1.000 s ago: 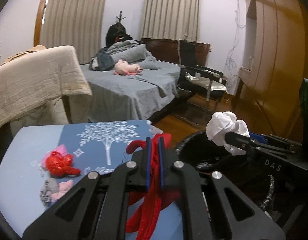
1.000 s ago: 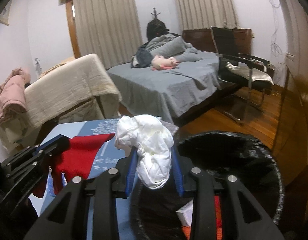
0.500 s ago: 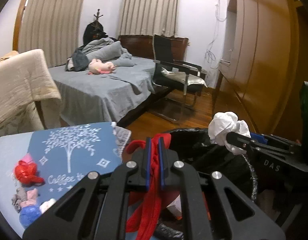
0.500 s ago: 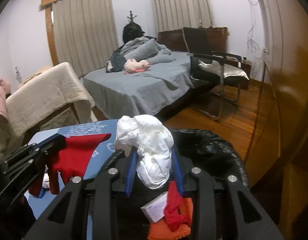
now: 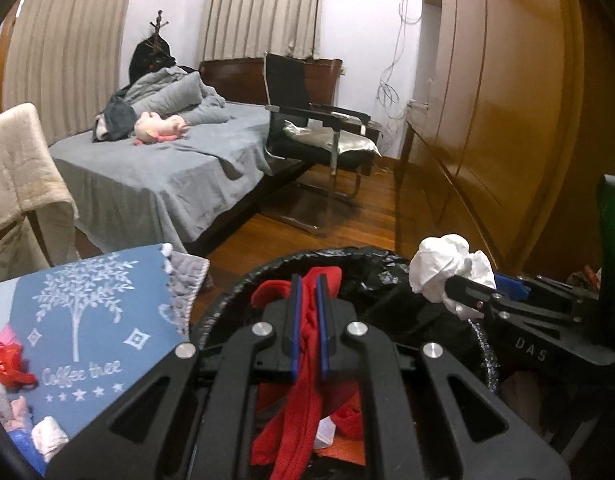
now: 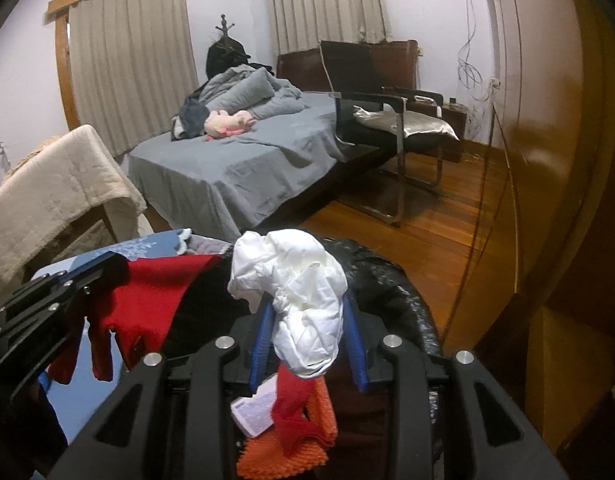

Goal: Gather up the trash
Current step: 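Carry the white cloth and red glove over the bin and open both grippers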

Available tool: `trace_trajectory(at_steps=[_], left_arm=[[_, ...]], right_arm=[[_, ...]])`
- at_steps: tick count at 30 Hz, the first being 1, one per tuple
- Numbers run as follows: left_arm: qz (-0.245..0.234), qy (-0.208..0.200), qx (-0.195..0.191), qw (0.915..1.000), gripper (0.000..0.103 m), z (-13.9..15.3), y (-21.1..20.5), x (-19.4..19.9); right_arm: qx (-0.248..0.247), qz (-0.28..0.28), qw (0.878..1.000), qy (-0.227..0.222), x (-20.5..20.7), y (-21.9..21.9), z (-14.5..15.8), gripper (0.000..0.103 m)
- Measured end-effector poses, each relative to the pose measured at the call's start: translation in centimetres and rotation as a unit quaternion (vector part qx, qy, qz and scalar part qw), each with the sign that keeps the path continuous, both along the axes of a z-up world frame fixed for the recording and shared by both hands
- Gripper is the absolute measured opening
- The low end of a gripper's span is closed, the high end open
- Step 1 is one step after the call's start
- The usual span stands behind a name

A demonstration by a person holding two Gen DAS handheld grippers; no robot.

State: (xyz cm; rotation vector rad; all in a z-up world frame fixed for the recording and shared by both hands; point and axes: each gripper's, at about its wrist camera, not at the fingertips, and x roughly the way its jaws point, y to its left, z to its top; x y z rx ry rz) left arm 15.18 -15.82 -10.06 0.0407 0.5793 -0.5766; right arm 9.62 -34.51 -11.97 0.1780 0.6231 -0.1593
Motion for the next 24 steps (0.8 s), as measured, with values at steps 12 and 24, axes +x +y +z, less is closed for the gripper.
trace_trajectory(at_steps=[12,24], left_arm=[[-0.010,0.015,-0.006,0.9998,0.036,-0.4,-0.2,0.6],[0.078,-0.022,0.018,0.9965,0.090,0.7,6.6,-1.1]], right_arm=[[-0.011,-0.029,1.000,-0.001,-0.6,-1.1,-0.6,0.074],[0.006,-0.001,1.000,-0.010,-0.9,1.8,0.0,0.097]])
